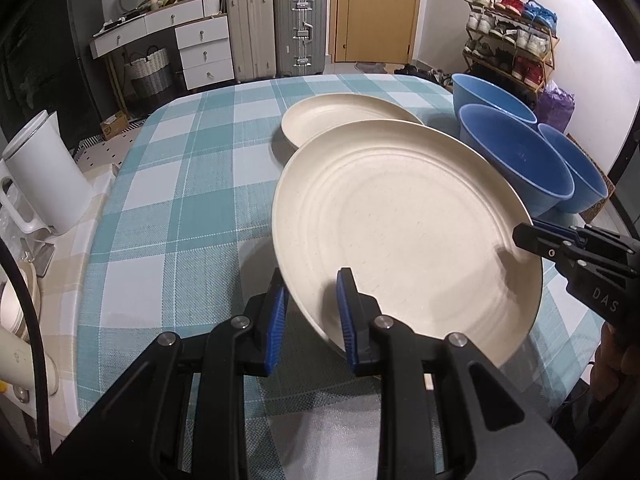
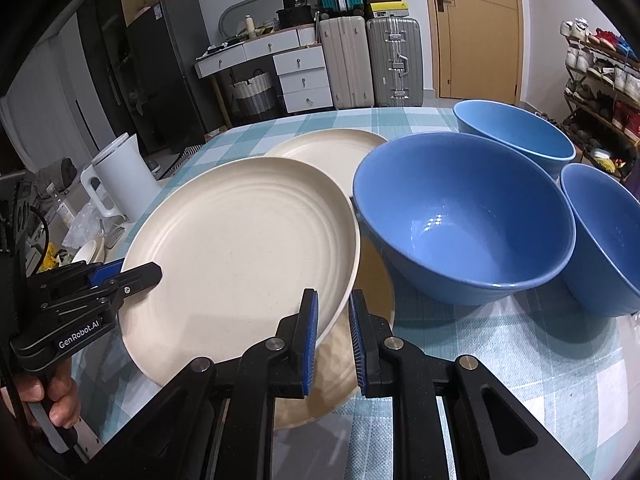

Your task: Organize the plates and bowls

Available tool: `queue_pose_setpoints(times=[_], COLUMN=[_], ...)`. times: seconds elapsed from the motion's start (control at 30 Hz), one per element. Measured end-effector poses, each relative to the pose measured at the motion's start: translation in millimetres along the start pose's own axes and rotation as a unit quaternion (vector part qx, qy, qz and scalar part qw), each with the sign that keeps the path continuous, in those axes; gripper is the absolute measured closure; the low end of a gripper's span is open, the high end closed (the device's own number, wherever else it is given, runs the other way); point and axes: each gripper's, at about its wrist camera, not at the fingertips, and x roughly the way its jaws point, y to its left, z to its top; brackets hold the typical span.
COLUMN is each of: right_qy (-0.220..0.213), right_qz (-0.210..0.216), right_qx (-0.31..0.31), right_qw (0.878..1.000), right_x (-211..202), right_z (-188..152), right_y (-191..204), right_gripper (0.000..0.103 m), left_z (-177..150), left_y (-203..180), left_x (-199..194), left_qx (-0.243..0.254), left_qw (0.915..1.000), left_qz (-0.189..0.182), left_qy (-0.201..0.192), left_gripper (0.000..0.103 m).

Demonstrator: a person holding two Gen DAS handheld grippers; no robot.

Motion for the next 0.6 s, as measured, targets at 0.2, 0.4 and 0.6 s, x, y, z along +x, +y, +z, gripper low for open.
queue_pose_setpoints(times=[0.2, 0.4, 0.6], right_qy=[0.005, 0.011, 0.015], right_qz=[-0.008, -0.014, -0.025], right_qx=[-0.003, -0.003, -0.010], right_qw=[1.000, 1.000, 1.000], right_x=[4.0, 6.9, 9.2], right_z=[-3.1, -8.5, -13.2], right_y=[0.8, -1.9, -2.9], right_gripper=[0.087, 0.087, 0.087], left_z=[-2.7, -4.9, -8.9], left_y=[-4.3, -9.0, -14.6], left_x=[11.1, 20.9, 28.0], left_qx=[0.012, 0.022, 0.034], left_qw=[0.9999, 0.9995, 0.9989], left_qz=[0.004, 0.008, 0.014], left_qy=[0.011, 0.020, 0.029], left_gripper=[0.082, 0.081, 0.080])
